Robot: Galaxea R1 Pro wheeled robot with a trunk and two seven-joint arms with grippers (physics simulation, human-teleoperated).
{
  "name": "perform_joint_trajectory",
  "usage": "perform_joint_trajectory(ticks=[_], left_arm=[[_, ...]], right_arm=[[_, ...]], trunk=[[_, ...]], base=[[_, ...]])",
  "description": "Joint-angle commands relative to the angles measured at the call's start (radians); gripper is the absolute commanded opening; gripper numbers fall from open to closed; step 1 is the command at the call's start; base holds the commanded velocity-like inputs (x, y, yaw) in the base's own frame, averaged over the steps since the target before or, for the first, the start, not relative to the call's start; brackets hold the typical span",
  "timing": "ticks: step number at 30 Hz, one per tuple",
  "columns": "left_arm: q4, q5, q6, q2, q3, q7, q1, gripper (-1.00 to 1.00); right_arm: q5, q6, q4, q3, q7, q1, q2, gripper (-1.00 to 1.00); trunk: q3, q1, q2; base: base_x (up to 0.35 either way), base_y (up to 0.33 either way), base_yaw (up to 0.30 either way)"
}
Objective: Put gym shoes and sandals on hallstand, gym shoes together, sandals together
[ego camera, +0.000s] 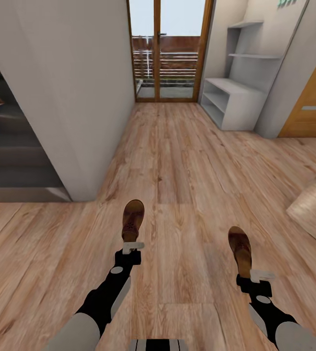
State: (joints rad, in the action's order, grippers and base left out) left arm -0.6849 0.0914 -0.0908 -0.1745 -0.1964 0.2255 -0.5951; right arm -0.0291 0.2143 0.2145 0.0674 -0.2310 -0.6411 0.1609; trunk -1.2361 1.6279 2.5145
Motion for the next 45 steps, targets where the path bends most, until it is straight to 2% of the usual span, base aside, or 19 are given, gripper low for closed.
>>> perform_joint_trajectory(ticks=[1, 7, 16, 45], left_arm=[[0.001, -0.001, 0.000, 0.000, 0.000, 0.000, 0.000, -1.00], [0.002, -0.001, -0.001, 0.000, 0.001, 0.000, 0.000, -1.00], [0.002, 0.031, -0.002, 0.000, -0.001, 0.000, 0.000, -1.00], [0.005, 0.033, -0.003, 0.000, 0.000, 0.001, 0.000, -1.00]], right_arm=[[0.003, 0.001, 0.000, 0.000, -0.001, 0.000, 0.000, -1.00], [0.003, 0.001, 0.000, -0.001, -0.001, 0.000, -0.003, -1.00], [-0.002, 0.000, -0.001, -0.002, -0.003, 0.000, -0.006, -1.00], [-0.003, -0.001, -0.002, -0.003, -0.002, 0.000, -0.006, -1.00]], trunk=[[0.000, 0.000, 0.000], [0.000, 0.000, 0.000], [0.000, 0.000, 0.000], [0.000, 0.000, 0.000]], base=[[0.335, -0.179, 0.000], [0.335, -0.180, 0.000], [0.338, -0.134, 0.000], [0.349, -0.050, 0.000]])
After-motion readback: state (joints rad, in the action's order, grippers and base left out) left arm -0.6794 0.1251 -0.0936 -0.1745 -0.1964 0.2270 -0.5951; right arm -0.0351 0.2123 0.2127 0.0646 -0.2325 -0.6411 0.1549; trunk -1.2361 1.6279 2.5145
